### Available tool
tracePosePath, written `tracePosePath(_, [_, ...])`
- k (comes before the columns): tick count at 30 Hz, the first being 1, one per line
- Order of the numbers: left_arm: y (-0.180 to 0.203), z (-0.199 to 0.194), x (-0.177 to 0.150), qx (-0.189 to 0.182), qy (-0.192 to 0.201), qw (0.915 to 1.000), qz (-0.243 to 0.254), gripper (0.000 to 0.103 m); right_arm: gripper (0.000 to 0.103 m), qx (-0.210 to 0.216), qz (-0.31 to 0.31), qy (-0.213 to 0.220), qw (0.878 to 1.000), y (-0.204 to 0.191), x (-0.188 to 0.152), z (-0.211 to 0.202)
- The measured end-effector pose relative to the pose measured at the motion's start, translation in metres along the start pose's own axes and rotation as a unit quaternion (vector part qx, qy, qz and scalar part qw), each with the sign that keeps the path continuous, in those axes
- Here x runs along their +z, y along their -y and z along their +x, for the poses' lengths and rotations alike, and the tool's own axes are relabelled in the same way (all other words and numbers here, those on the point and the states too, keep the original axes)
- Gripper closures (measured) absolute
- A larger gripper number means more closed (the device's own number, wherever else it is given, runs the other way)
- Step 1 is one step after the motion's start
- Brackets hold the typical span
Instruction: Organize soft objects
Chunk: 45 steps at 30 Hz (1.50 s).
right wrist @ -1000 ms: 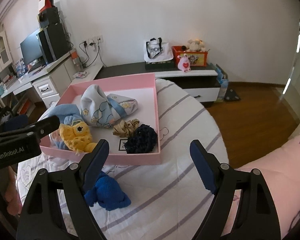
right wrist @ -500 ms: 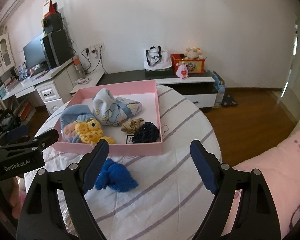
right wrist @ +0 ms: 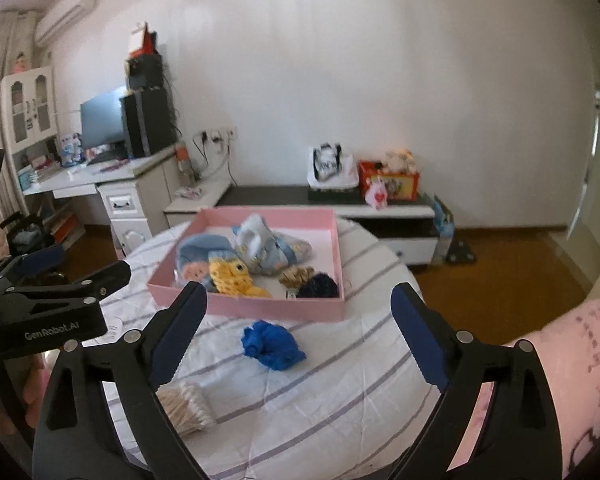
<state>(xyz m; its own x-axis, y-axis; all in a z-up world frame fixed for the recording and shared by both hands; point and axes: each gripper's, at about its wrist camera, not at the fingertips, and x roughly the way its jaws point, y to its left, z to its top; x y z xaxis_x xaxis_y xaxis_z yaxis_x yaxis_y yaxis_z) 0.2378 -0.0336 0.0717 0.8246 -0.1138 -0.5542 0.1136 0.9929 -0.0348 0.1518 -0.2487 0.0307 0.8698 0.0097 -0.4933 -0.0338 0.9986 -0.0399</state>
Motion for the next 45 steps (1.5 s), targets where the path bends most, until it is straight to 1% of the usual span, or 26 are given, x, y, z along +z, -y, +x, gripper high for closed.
tracePosePath(4, [0.000,-0.029,-0.004,-0.009,0.027,0.9996,-0.002,0.000,0.005,-0.003,-0.010,0.029,1.000,-0.008,0.004,-0.020])
tracePosePath(8, [0.002,-0.058,-0.011,-0.004,0.056,0.9984,0.005,0.000,0.005,0.001,-0.012,0.061,0.998,-0.013,0.007,-0.040])
tracePosePath(10, [0.003,-0.074,-0.015,-0.008,0.070,0.9975,0.006,0.000,0.001,-0.001,-0.011,0.076,0.997,-0.015,0.009,-0.048])
tracePosePath(14, [0.004,-0.104,-0.023,-0.016,0.102,0.9946,0.008,0.000,0.001,-0.001,-0.013,0.099,0.995,-0.018,0.011,-0.063])
tracePosePath(17, [0.004,-0.120,-0.029,-0.010,0.126,0.9920,0.008,0.000,0.000,-0.001,-0.014,0.120,0.993,-0.019,0.012,-0.075])
tracePosePath(19, [0.005,-0.125,-0.034,-0.011,0.135,0.9907,0.010,0.000,0.000,-0.002,-0.013,0.138,0.990,-0.020,0.012,-0.084])
tracePosePath(24, [0.003,-0.144,-0.042,-0.030,0.156,0.9873,0.002,0.000,0.000,-0.009,-0.016,0.182,0.983,-0.022,0.012,-0.109])
tracePosePath(30, [0.005,-0.160,-0.053,-0.017,0.188,0.9821,0.004,0.000,0.000,-0.011,-0.021,0.203,0.979,-0.022,0.012,-0.125])
tracePosePath(36, [0.007,-0.160,-0.060,-0.011,0.194,0.9809,0.001,0.000,0.000,-0.007,-0.024,0.207,0.978,-0.023,0.011,-0.126])
tracePosePath(45, [0.008,-0.146,-0.055,-0.014,0.177,0.9842,0.004,0.000,0.000,-0.010,-0.023,0.199,0.980,-0.021,0.010,-0.121])
